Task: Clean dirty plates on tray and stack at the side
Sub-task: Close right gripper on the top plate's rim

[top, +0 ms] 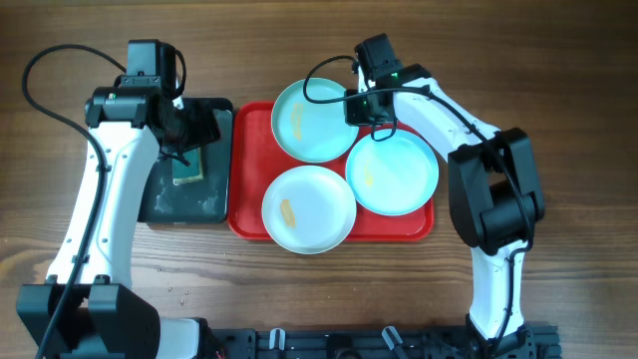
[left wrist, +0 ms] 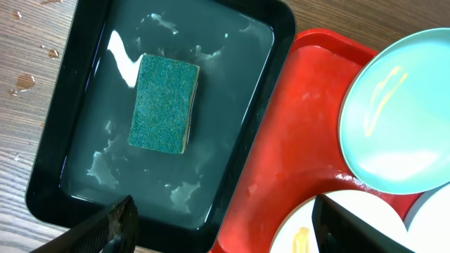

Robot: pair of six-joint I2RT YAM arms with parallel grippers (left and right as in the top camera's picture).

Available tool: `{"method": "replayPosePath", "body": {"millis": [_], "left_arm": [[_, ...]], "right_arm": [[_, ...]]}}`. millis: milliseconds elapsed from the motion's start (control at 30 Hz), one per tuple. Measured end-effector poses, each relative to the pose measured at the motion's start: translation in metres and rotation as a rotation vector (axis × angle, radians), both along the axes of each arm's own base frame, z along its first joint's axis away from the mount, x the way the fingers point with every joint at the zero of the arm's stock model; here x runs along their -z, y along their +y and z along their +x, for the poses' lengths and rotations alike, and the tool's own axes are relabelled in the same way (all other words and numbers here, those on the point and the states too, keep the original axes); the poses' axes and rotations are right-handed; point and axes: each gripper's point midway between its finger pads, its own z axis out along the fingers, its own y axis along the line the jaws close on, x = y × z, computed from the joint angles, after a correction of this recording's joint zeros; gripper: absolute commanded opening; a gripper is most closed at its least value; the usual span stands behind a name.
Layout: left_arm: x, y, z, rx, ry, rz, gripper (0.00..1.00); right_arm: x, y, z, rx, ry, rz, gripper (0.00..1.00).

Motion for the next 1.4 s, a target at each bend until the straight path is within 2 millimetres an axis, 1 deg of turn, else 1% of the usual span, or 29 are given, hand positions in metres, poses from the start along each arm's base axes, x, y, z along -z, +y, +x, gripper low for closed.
{"method": "replayPosePath", "body": {"millis": [200,400,633,967,1400], "left_arm": [[0.0,0.0,0.0,0.0,0.0,0.0,0.77],[0.0,0.0,0.0,0.0,0.0,0.0,0.77],[0.0,0.0,0.0,0.0,0.0,0.0,0.77],[0.0,0.0,0.0,0.0,0.0,0.0,0.77],[0.0,0.0,0.0,0.0,0.0,0.0,0.77]], "right_arm": [[-0.004,0.0,0.001,0.0,-0.008,0.003,0.15],[-0.026,0.001,0.002,0.0,-0.043,0.017,0.11],[-0.023,-0.006,-0.003,0.01,-0.023,-0.018,0.11],[-0.023,-0.002,-0.003,0.004,-0.026,-0.016,0.12],[-0.023,-0.003,-0.001,0.006,-0.035,-0.019,0.12]]}}
